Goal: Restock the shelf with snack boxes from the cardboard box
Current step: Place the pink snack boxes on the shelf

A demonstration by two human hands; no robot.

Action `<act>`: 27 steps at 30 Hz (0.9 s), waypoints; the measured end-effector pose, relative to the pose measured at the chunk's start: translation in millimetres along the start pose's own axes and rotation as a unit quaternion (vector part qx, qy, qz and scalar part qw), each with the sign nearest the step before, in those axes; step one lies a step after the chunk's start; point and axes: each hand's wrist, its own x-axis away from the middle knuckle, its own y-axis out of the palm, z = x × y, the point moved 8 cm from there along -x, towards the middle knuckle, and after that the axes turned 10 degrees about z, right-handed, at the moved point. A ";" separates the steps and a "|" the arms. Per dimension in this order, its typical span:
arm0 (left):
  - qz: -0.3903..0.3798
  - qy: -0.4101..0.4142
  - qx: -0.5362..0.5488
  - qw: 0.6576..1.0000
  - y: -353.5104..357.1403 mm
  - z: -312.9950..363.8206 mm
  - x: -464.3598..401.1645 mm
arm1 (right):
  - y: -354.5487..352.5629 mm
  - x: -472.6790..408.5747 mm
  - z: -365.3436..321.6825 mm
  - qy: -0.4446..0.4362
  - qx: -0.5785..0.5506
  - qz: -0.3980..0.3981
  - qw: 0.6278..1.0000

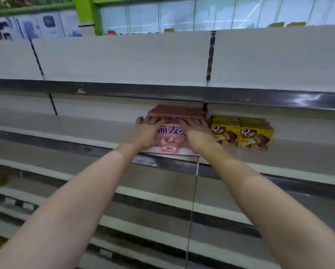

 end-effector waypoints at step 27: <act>0.118 -0.090 0.016 0.989 9.6 -25.4 -9.4 | 4.4 -28.3 -14.4 0.042 0.001 0.045 0.998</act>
